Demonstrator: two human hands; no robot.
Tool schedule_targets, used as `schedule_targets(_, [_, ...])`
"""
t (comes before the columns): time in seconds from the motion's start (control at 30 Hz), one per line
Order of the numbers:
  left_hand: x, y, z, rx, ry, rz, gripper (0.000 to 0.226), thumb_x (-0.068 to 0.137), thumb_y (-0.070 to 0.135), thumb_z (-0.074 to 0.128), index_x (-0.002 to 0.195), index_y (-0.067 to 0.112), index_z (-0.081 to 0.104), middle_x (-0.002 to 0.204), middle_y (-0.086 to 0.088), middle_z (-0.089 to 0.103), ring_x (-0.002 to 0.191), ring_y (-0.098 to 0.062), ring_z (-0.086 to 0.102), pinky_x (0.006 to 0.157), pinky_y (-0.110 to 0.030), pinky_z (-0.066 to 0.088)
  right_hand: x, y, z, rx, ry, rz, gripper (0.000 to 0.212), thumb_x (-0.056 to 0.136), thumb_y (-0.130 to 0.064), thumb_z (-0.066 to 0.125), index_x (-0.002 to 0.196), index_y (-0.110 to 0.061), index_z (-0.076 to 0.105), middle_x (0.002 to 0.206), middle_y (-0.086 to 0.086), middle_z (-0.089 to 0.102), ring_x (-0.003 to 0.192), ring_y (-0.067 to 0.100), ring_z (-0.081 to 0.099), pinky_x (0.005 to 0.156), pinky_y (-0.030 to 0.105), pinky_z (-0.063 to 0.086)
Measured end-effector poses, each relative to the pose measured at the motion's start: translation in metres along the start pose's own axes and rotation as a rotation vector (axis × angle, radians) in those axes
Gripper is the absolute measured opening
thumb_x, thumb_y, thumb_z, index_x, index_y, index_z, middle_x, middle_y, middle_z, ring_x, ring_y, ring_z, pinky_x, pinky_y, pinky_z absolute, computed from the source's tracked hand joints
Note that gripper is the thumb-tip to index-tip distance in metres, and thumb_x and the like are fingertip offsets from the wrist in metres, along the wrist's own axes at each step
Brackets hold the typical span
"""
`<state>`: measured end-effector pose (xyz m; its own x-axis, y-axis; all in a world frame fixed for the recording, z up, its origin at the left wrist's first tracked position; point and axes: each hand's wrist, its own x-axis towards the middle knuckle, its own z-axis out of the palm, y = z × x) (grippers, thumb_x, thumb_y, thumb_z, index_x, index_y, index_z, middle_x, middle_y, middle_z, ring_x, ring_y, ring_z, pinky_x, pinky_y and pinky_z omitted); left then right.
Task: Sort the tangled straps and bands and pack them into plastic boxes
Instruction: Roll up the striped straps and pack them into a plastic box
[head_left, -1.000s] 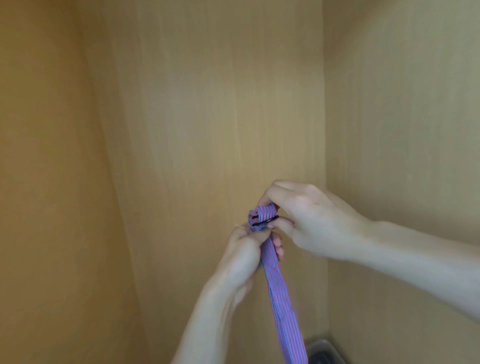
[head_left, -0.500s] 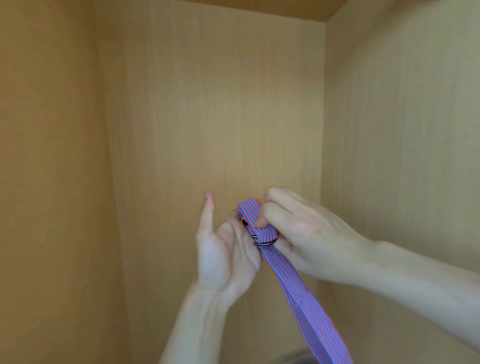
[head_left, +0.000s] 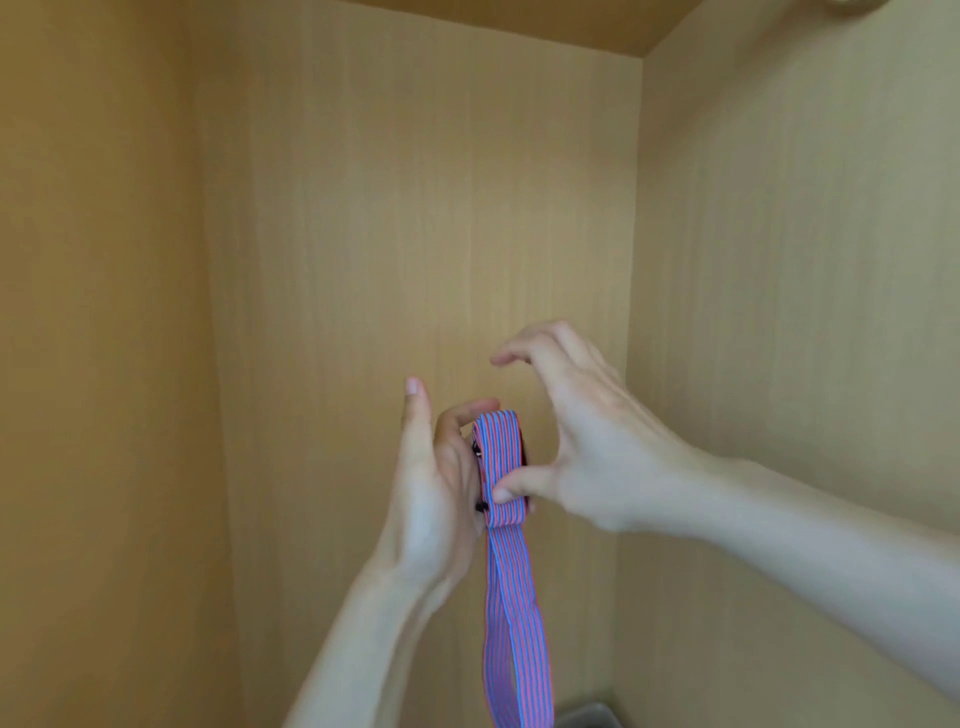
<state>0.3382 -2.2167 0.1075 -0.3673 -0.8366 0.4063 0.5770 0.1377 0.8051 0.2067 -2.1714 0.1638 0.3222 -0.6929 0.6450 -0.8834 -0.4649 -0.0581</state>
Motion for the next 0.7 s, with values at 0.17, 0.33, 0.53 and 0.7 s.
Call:
schedule_targets(0.17, [0.002, -0.004, -0.001, 0.052, -0.051, -0.014, 0.097, 0.075, 0.079, 0.022, 0.134, 0.005, 0.039, 0.11, -0.029, 0.05, 0.09, -0.034, 0.052, 0.082, -0.046, 0.046, 0.002, 0.002, 0.004, 0.027, -0.062, 0.039, 0.055, 0.067, -0.038, 0.091, 0.113, -0.033, 0.061, 0.127, -0.015, 0.043, 0.125, 0.013, 0.036, 0.11, 0.036, 0.033])
schedule_targets(0.33, [-0.003, -0.009, 0.0, -0.041, -0.052, -0.04, 0.072, 0.087, 0.059, 0.033, 0.127, 0.001, 0.047, 0.106, -0.025, 0.051, 0.086, -0.031, 0.054, 0.08, -0.043, 0.044, 0.006, 0.007, -0.001, 0.061, -0.154, 0.145, 0.048, 0.07, -0.031, 0.09, 0.102, -0.033, 0.054, 0.102, -0.007, 0.065, 0.096, 0.003, 0.057, 0.083, 0.028, 0.037])
schedule_targets(0.53, [-0.005, -0.013, -0.01, 0.112, -0.232, -0.054, 0.059, 0.07, 0.008, 0.064, 0.124, -0.013, 0.051, 0.09, -0.022, 0.063, 0.08, -0.033, 0.062, 0.073, -0.041, 0.049, 0.01, 0.012, -0.008, 0.19, -0.132, 0.204, 0.043, 0.071, -0.015, 0.09, 0.094, -0.027, 0.055, 0.082, -0.003, 0.072, 0.046, 0.004, 0.06, 0.05, 0.017, 0.045])
schedule_targets(0.7, [-0.001, -0.02, -0.013, 0.185, -0.24, -0.027, 0.035, 0.074, 0.007, 0.056, 0.108, 0.003, 0.049, 0.077, -0.008, 0.053, 0.061, -0.019, 0.053, 0.062, -0.034, 0.055, 0.01, 0.012, -0.007, 0.174, -0.095, 0.183, 0.046, 0.069, -0.023, 0.091, 0.097, -0.028, 0.056, 0.09, -0.008, 0.068, 0.079, 0.011, 0.065, 0.071, 0.027, 0.053])
